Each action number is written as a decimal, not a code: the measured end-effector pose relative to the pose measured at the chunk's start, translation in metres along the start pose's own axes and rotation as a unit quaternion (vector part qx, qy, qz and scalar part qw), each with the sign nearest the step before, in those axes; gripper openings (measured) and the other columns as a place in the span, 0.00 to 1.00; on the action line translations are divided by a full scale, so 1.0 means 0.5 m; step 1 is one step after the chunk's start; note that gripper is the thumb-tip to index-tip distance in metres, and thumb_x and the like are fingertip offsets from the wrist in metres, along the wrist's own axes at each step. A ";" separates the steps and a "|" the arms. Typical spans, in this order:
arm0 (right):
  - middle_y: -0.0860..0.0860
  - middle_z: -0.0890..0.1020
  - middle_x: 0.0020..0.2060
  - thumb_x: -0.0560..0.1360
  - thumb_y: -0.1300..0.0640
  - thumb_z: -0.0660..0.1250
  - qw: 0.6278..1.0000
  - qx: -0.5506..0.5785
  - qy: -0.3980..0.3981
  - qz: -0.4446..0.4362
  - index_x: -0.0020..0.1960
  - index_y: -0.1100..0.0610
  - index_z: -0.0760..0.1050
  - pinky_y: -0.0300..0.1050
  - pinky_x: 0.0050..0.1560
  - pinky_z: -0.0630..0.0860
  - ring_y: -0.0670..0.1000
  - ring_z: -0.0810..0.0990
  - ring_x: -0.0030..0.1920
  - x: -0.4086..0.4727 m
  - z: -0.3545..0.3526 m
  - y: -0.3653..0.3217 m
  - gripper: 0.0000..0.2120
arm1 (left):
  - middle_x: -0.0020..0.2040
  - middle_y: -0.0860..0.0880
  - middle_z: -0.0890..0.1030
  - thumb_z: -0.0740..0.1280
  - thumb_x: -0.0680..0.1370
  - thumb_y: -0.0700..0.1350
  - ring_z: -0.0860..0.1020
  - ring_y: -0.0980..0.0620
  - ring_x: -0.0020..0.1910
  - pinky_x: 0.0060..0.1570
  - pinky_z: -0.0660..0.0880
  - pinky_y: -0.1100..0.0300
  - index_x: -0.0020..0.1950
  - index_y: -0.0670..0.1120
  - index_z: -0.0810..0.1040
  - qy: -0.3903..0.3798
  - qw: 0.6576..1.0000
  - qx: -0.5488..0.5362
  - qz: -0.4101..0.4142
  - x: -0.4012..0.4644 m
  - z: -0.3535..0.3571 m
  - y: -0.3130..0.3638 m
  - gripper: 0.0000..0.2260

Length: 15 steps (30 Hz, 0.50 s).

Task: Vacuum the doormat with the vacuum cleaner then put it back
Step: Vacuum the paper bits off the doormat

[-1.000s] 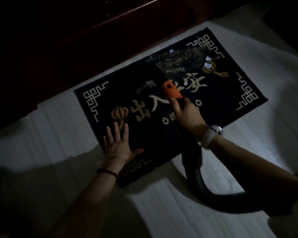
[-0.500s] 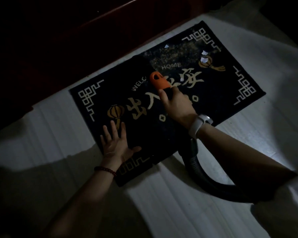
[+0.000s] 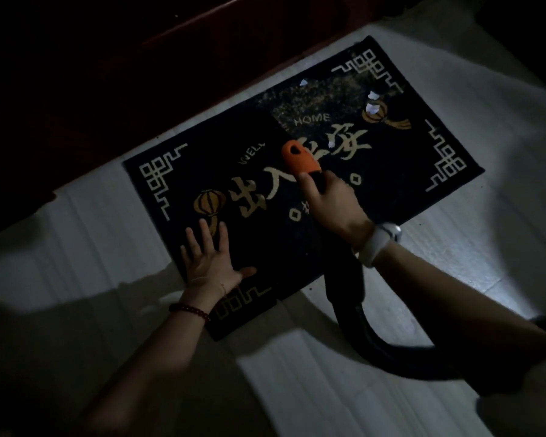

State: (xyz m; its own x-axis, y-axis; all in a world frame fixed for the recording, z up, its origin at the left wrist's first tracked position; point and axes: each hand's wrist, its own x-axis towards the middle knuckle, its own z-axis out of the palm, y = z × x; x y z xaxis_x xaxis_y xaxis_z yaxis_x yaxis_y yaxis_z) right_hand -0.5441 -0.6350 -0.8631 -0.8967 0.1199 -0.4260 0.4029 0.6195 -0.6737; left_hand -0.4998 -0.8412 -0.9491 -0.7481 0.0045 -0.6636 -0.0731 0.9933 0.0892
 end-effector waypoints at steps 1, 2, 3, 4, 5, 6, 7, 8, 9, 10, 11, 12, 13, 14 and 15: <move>0.46 0.73 0.33 0.78 0.44 0.56 1.000 -0.006 -0.007 0.001 0.50 0.56 0.67 0.32 0.24 0.67 0.45 0.73 0.31 0.004 0.001 0.004 0.15 | 0.73 0.43 0.28 0.62 0.71 0.68 0.31 0.37 0.72 0.72 0.37 0.42 0.74 0.50 0.32 0.000 1.000 0.000 0.002 0.000 0.000 -0.001 0.48; 0.47 0.73 0.33 0.78 0.44 0.56 1.000 -0.011 -0.012 0.008 0.51 0.57 0.68 0.32 0.25 0.67 0.45 0.73 0.31 -0.006 0.002 0.015 0.15 | 0.73 0.43 0.28 0.61 0.71 0.68 0.31 0.37 0.72 0.72 0.37 0.42 0.74 0.50 0.32 0.001 1.000 0.001 0.003 -0.001 0.000 -0.001 0.48; 0.48 0.74 0.34 0.78 0.44 0.56 1.000 -0.006 -0.017 0.021 0.53 0.57 0.68 0.33 0.27 0.69 0.45 0.74 0.30 -0.031 0.002 0.032 0.16 | 0.73 0.43 0.28 0.61 0.71 0.67 0.31 0.38 0.72 0.72 0.37 0.42 0.74 0.50 0.32 0.002 1.000 -0.001 0.004 -0.002 0.000 -0.001 0.47; 0.49 0.75 0.34 0.78 0.44 0.56 0.999 0.008 -0.025 0.038 0.54 0.57 0.68 0.37 0.28 0.72 0.47 0.75 0.29 -0.066 0.000 0.051 0.16 | 0.73 0.43 0.28 0.62 0.72 0.67 0.31 0.38 0.72 0.72 0.37 0.42 0.74 0.51 0.32 0.001 1.000 -0.004 0.004 -0.002 0.000 -0.001 0.47; 0.51 0.76 0.33 0.78 0.44 0.56 0.997 0.032 -0.036 0.057 0.54 0.56 0.67 0.42 0.29 0.75 0.50 0.77 0.28 -0.104 -0.003 0.069 0.15 | 0.73 0.43 0.28 0.62 0.72 0.66 0.31 0.38 0.72 0.72 0.38 0.42 0.74 0.51 0.32 -0.002 1.000 -0.005 0.002 -0.002 0.000 0.001 0.47; 0.52 0.77 0.33 0.78 0.45 0.56 0.994 0.053 -0.052 0.077 0.53 0.54 0.66 0.46 0.29 0.77 0.52 0.78 0.27 -0.142 -0.009 0.082 0.13 | 0.73 0.43 0.28 0.62 0.72 0.66 0.31 0.38 0.72 0.72 0.38 0.42 0.74 0.51 0.32 -0.004 1.000 -0.004 0.000 -0.002 -0.001 0.002 0.47; 0.53 0.77 0.32 0.78 0.45 0.56 0.992 0.062 -0.065 0.090 0.52 0.53 0.65 0.46 0.29 0.78 0.52 0.78 0.27 -0.173 -0.015 0.094 0.12 | 0.73 0.43 0.28 0.62 0.72 0.66 0.31 0.38 0.72 0.72 0.38 0.42 0.74 0.51 0.32 -0.006 1.000 -0.002 -0.004 -0.003 -0.003 0.004 0.47; 0.54 0.77 0.32 0.78 0.45 0.56 0.991 0.063 -0.071 0.096 0.53 0.53 0.65 0.45 0.28 0.78 0.52 0.78 0.26 -0.194 -0.023 0.102 0.11 | 0.73 0.43 0.28 0.62 0.72 0.66 0.31 0.37 0.72 0.72 0.38 0.42 0.74 0.50 0.32 -0.009 1.000 -0.002 -0.008 -0.003 -0.003 0.005 0.47; 0.54 0.77 0.31 0.78 0.46 0.57 0.991 0.060 -0.066 0.097 0.54 0.54 0.66 0.43 0.27 0.78 0.51 0.78 0.25 -0.203 -0.028 0.108 0.12 | 0.73 0.42 0.28 0.62 0.72 0.66 0.31 0.37 0.72 0.72 0.38 0.42 0.74 0.50 0.32 -0.011 1.000 -0.003 -0.010 -0.002 -0.004 0.007 0.47; 0.54 0.77 0.31 0.78 0.46 0.57 0.992 0.057 -0.056 0.095 0.54 0.55 0.68 0.41 0.26 0.77 0.50 0.78 0.25 -0.204 -0.031 0.109 0.13 | 0.73 0.42 0.28 0.62 0.72 0.66 0.31 0.37 0.72 0.72 0.38 0.42 0.75 0.50 0.32 -0.010 1.000 -0.004 -0.012 -0.002 -0.004 0.008 0.47; 0.54 0.77 0.31 0.78 0.46 0.57 0.993 0.058 -0.040 0.090 0.53 0.56 0.68 0.42 0.25 0.76 0.50 0.78 0.24 -0.193 -0.032 0.109 0.14 | 0.73 0.42 0.28 0.62 0.72 0.66 0.31 0.37 0.72 0.73 0.38 0.42 0.75 0.50 0.32 -0.009 1.000 -0.004 -0.014 -0.002 -0.005 0.010 0.47; 0.54 0.77 0.31 0.78 0.46 0.57 0.994 0.063 -0.022 0.082 0.52 0.57 0.69 0.43 0.25 0.76 0.51 0.77 0.24 -0.175 -0.034 0.103 0.14 | 0.73 0.42 0.28 0.62 0.72 0.66 0.31 0.38 0.72 0.73 0.38 0.42 0.75 0.50 0.32 -0.009 1.000 -0.005 -0.014 -0.004 -0.005 0.011 0.47; 0.54 0.78 0.31 0.78 0.46 0.57 0.995 0.064 -0.001 0.072 0.51 0.58 0.68 0.43 0.25 0.75 0.51 0.77 0.24 -0.149 -0.035 0.094 0.14 | 0.73 0.42 0.28 0.63 0.72 0.66 0.31 0.38 0.72 0.73 0.38 0.43 0.75 0.50 0.32 -0.011 1.000 -0.006 -0.014 -0.005 -0.005 0.012 0.47; 0.54 0.78 0.32 0.78 0.46 0.57 0.997 0.056 0.017 0.057 0.50 0.58 0.68 0.41 0.25 0.75 0.50 0.77 0.24 -0.119 -0.035 0.084 0.14 | 0.73 0.42 0.28 0.63 0.72 0.65 0.31 0.38 0.72 0.72 0.38 0.43 0.75 0.49 0.32 -0.013 1.000 -0.008 -0.014 -0.005 -0.006 0.014 0.48; 0.52 0.78 0.33 0.78 0.45 0.57 0.998 0.043 0.031 0.040 0.49 0.57 0.68 0.36 0.24 0.73 0.48 0.76 0.26 -0.083 -0.033 0.075 0.14 | 0.73 0.42 0.28 0.63 0.72 0.65 0.31 0.38 0.72 0.72 0.38 0.42 0.75 0.49 0.32 -0.015 1.000 -0.009 -0.015 -0.006 -0.007 0.016 0.48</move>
State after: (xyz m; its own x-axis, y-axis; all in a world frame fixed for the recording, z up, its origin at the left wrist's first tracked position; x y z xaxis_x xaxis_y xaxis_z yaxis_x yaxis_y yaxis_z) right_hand -0.4948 -0.6040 -0.8605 -0.8698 0.2154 -0.4440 0.4851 0.5380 -0.6894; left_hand -0.5005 -0.8339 -0.9438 -0.7258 -0.0206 -0.6875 -0.1068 0.9908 0.0831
